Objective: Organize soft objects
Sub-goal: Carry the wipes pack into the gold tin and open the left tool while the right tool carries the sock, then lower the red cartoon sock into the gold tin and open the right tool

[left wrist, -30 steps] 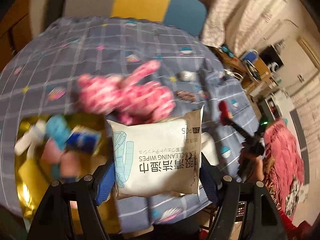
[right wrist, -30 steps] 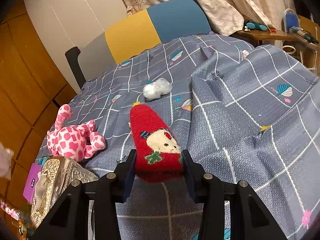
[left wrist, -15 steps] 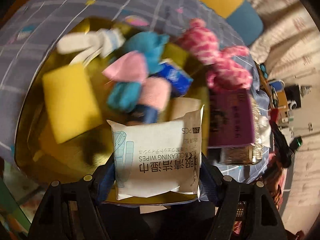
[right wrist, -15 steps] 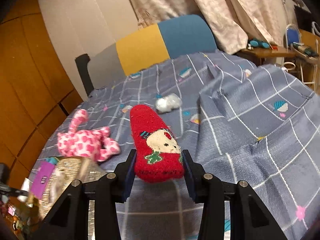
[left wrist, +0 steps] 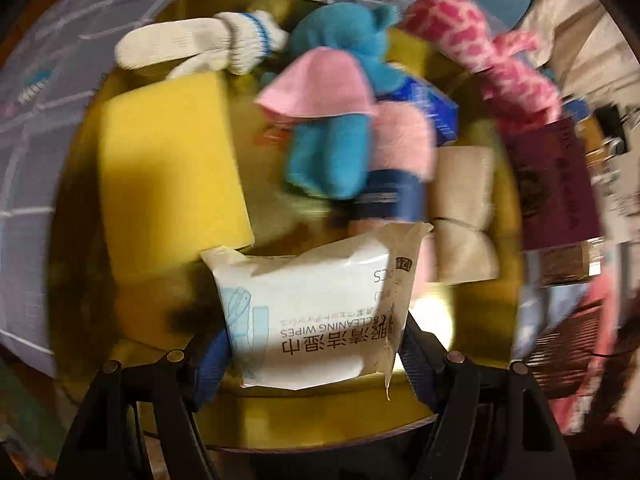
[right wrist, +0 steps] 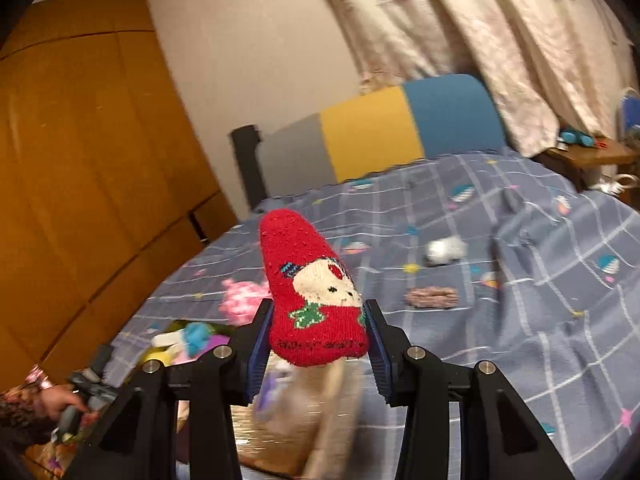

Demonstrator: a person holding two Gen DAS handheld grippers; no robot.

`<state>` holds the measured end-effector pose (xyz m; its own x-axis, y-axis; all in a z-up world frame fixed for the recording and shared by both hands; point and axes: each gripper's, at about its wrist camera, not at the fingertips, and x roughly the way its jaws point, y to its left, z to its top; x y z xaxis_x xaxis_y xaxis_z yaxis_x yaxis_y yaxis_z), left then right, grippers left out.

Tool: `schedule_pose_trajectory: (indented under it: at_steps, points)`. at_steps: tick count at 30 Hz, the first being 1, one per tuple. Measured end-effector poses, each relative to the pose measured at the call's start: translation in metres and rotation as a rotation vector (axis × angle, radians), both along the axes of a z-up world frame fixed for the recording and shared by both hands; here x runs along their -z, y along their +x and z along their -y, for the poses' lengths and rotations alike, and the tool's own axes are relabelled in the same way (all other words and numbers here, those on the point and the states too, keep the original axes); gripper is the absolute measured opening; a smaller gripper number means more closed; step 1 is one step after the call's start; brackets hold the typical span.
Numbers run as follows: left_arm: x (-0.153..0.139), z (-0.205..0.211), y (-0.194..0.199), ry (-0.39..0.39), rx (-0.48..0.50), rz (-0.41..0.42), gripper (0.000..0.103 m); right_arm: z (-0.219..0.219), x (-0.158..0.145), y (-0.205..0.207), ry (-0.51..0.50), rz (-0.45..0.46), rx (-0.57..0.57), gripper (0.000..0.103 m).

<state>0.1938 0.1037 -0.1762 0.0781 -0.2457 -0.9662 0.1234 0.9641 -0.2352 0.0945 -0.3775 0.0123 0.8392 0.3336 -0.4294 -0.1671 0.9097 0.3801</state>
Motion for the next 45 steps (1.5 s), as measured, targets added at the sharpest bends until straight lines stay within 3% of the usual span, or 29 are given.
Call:
schedule_pose_trajectory:
  at_steps: [5, 8, 10, 11, 18, 22, 28, 32, 37, 45]
  points:
    - [0.001, -0.009, -0.002, 0.067, 0.024, 0.052, 0.081, -0.052, -0.007, -0.006, 0.008, 0.003, -0.104, 0.045]
    - [0.005, -0.014, -0.015, 0.191, 0.072, 0.044, 0.082, -0.08, -0.003, -0.007, 0.02, -0.016, -0.159, 0.045]
    - [0.004, -0.016, -0.023, 0.285, 0.085, 0.082, 0.083, -0.101, 0.002, -0.006, 0.023, -0.033, -0.199, 0.045]
    - [0.003, -0.017, -0.026, 0.293, 0.082, 0.094, 0.083, -0.111, 0.005, -0.006, 0.021, -0.041, -0.221, 0.045]
    - [-0.024, -0.038, -0.045, 0.066, -0.028, 0.149, 0.083, -0.188, 0.028, -0.005, 0.018, -0.119, -0.365, 0.046]
    - [-0.047, -0.059, -0.058, -0.012, -0.092, 0.225, 0.083, -0.224, 0.042, 0.0, 0.024, -0.18, -0.41, 0.046]
    - [-0.068, -0.086, -0.081, -0.171, -0.293, 0.341, 0.082, -0.279, 0.07, 0.014, 0.053, -0.309, -0.469, 0.046]
    - [-0.075, -0.083, -0.092, -0.205, -0.367, 0.405, 0.082, -0.319, 0.089, 0.025, 0.031, -0.387, -0.478, 0.046]
    - [-0.082, -0.082, -0.104, -0.199, -0.38, 0.474, 0.082, -0.352, 0.104, 0.04, 0.026, -0.442, -0.467, 0.046]
    - [-0.074, -0.087, -0.115, -0.207, -0.396, 0.468, 0.082, -0.392, 0.121, 0.069, 0.0, -0.471, -0.392, 0.046]
